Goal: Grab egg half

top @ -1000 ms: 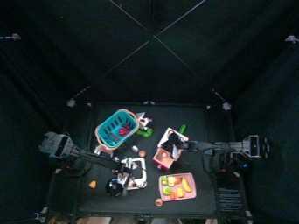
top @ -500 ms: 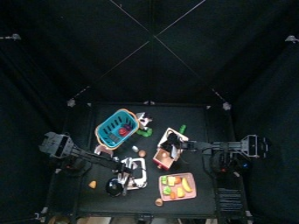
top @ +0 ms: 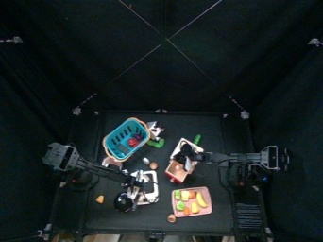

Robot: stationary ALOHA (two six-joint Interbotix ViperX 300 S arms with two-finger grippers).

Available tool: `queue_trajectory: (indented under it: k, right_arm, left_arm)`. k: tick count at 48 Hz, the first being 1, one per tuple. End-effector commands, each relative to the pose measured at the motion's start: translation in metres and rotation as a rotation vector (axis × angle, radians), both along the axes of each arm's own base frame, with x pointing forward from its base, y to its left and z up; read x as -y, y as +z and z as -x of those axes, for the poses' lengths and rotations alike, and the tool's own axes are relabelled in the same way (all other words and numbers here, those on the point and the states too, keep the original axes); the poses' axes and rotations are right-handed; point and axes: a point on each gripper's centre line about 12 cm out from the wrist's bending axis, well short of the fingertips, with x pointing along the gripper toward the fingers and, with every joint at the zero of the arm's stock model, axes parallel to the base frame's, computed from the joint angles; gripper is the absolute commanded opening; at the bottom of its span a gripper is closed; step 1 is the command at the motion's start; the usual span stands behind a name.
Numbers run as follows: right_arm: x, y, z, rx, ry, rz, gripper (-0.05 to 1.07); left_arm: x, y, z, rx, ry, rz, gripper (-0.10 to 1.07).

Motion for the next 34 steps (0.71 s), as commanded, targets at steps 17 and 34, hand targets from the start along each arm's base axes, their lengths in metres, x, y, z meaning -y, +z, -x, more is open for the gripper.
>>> queue_trajectory:
  k: [17, 34]
  right_arm:
    - [0.002, 0.013, -0.004, 0.040, -0.002, 0.010, 0.61]
    - [0.002, 0.013, -0.004, 0.041, -0.001, 0.012, 0.61]
  left_arm:
    - [0.000, 0.028, -0.006, 0.084, -0.015, 0.000, 0.67]
    - [0.001, 0.032, -0.008, 0.096, -0.018, -0.003, 0.67]
